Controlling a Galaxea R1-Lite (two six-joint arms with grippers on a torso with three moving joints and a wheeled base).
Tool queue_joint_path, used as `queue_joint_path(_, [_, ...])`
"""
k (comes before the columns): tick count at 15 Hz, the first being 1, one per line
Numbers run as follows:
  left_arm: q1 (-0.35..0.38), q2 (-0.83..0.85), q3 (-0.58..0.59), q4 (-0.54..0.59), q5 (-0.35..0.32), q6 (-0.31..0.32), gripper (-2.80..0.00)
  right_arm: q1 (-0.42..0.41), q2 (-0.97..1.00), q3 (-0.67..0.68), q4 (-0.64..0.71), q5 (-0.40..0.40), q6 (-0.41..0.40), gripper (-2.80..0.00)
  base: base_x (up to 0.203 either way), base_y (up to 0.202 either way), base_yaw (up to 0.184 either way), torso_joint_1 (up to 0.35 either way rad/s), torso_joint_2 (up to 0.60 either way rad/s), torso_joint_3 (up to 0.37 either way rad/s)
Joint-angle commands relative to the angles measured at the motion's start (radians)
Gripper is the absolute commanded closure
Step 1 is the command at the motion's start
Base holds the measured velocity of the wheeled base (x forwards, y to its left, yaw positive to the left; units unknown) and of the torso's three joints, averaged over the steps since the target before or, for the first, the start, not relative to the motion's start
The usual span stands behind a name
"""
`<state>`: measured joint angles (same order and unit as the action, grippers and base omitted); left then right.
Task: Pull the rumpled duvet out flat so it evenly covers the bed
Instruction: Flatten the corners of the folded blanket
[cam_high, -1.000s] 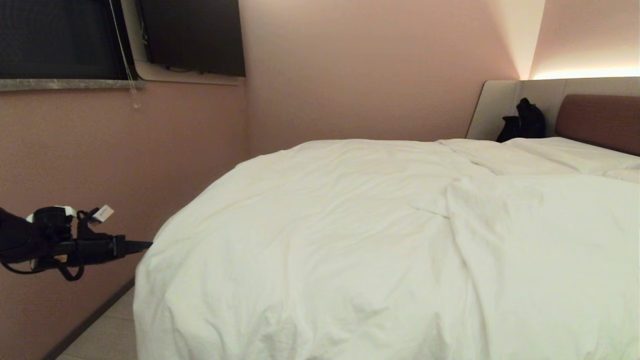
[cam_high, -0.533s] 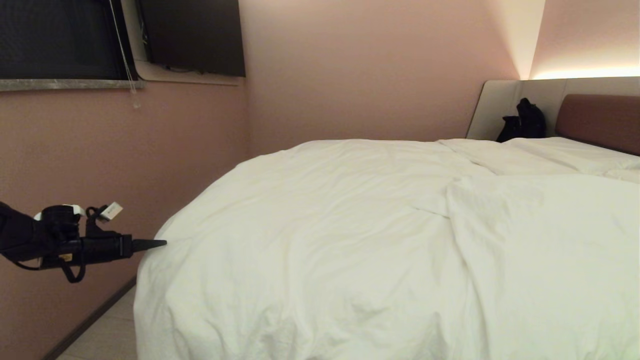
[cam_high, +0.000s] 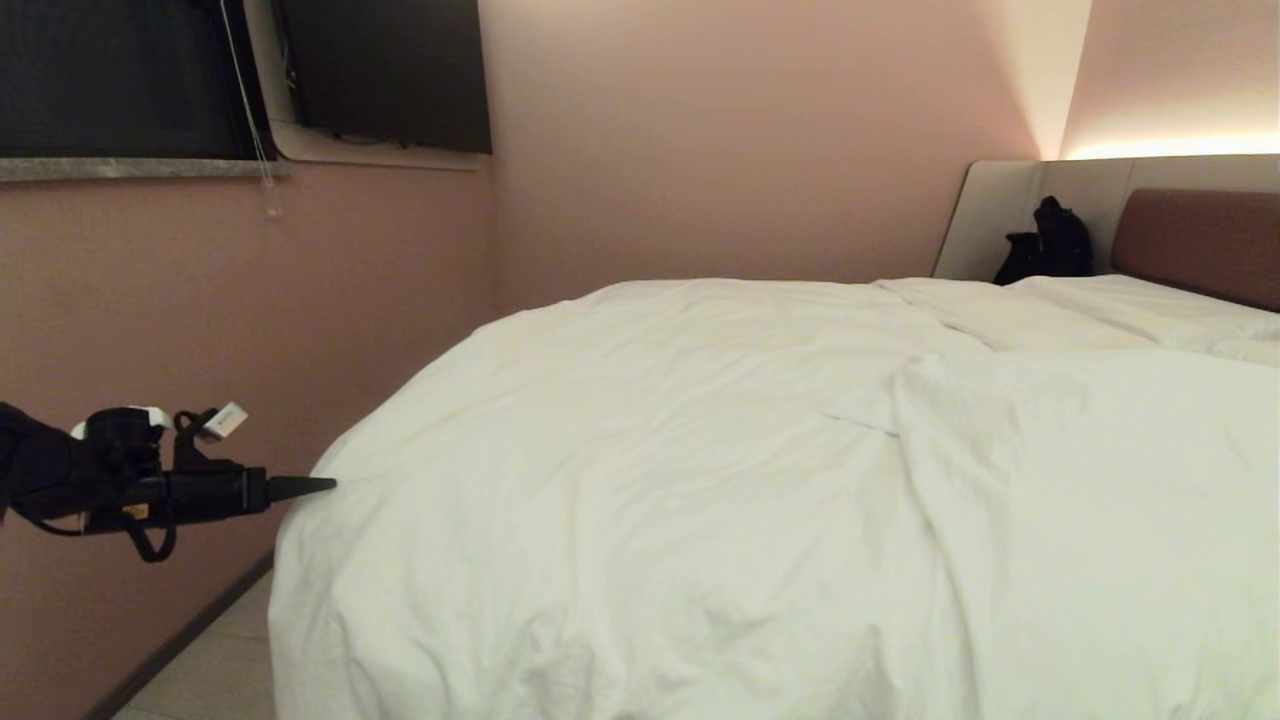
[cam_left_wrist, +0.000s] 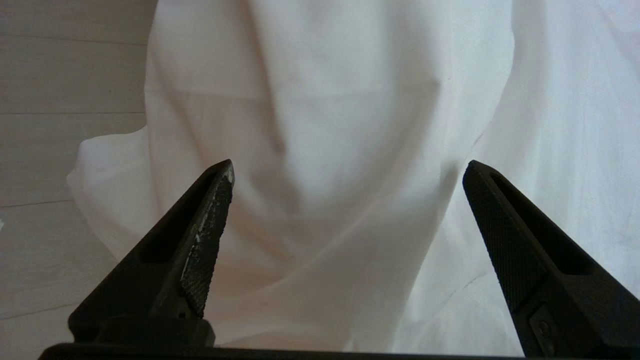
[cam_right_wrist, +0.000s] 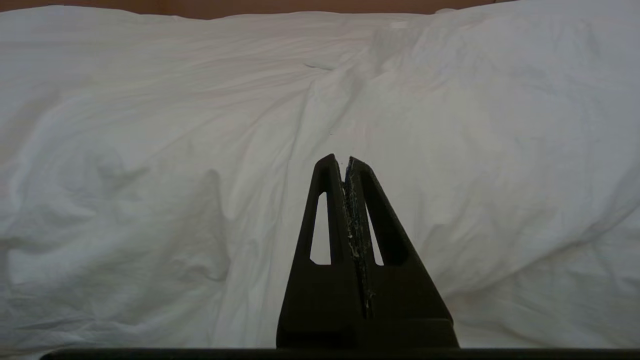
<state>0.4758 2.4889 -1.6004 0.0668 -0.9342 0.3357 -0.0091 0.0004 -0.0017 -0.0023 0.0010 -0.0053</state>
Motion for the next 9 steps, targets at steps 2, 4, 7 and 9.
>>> queue_joint_path(2, [-0.024, 0.003, 0.004, -0.002, 0.028, 0.003, -2.8, 0.0, 0.0, 0.0, -0.001, 0.001, -0.001, 0.0, 0.0, 0.0, 0.0, 0.0, 0.0, 0.0])
queue_joint_path(4, [-0.044, 0.014, 0.003, -0.01, 0.09, 0.007, -2.8, 0.0, 0.0, 0.0, -0.001, 0.001, -0.001, 0.0, 0.0, 0.0, 0.0, 0.0, 0.0, 0.0])
queue_joint_path(7, [-0.059, 0.027, -0.013, -0.013, 0.124, 0.012, -2.8, 0.0, 0.0, 0.0, -0.001, 0.001, -0.001, 0.0, 0.0, 0.0, 0.0, 0.0, 0.0, 0.0])
queue_joint_path(9, [-0.062, 0.028, -0.003, -0.013, 0.133, 0.037, -2.8, 0.0, 0.0, 0.0, -0.001, 0.002, 0.001, 0.0, 0.0, 0.0, 0.0, 0.0, 0.0, 0.0])
